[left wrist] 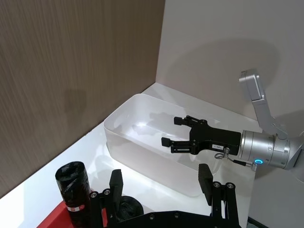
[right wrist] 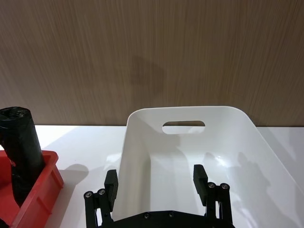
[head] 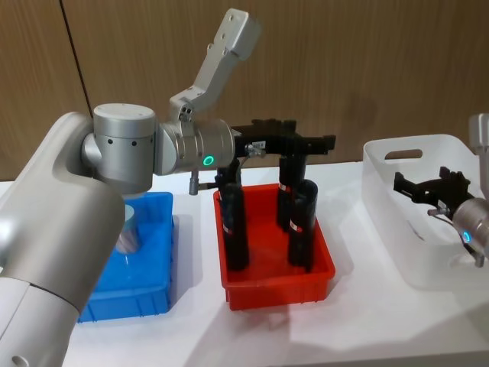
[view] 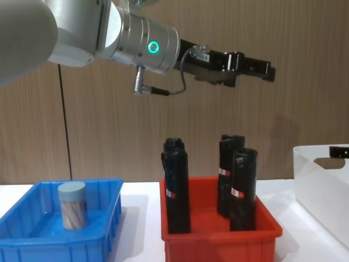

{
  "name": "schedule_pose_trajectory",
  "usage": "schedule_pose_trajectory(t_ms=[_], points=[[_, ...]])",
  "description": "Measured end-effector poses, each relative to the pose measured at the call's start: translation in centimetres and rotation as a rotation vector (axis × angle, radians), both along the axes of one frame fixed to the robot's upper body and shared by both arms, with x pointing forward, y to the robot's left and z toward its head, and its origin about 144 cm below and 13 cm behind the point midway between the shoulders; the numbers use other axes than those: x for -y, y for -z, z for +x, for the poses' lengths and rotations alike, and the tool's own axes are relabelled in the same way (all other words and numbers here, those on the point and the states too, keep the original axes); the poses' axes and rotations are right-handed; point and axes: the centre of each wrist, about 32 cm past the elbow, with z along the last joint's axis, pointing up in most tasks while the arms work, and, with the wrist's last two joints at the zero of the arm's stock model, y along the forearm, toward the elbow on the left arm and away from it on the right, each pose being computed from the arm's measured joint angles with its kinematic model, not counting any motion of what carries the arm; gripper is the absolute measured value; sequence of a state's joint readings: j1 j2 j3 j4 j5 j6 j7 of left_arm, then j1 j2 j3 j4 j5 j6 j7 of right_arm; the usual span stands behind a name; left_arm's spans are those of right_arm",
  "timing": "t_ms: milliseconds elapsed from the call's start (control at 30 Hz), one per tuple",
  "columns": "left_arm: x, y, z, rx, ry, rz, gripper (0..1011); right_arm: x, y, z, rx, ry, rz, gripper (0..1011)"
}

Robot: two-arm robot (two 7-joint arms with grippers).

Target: Pick the cotton swabs from the blue box and place them into the white box.

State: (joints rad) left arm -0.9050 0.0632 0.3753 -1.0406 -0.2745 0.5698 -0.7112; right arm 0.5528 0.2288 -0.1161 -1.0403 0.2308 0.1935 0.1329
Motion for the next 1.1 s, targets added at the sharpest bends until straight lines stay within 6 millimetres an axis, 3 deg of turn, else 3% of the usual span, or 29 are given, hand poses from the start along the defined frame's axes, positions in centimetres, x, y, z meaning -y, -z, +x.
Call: schedule_pose_trajectory(t_ms=[833,1100], points=[[0.00,0.00,0.00,0.000,0.000,0.000,1004,0.06,0.02,-0.16,0.008,0.000,-0.001,1001],[-0.39,0.94,-0.49,0.023,-0.031,0.009,1004,-0.12,0.23,-0.85,0.021,-0.008,-0.009,1001]])
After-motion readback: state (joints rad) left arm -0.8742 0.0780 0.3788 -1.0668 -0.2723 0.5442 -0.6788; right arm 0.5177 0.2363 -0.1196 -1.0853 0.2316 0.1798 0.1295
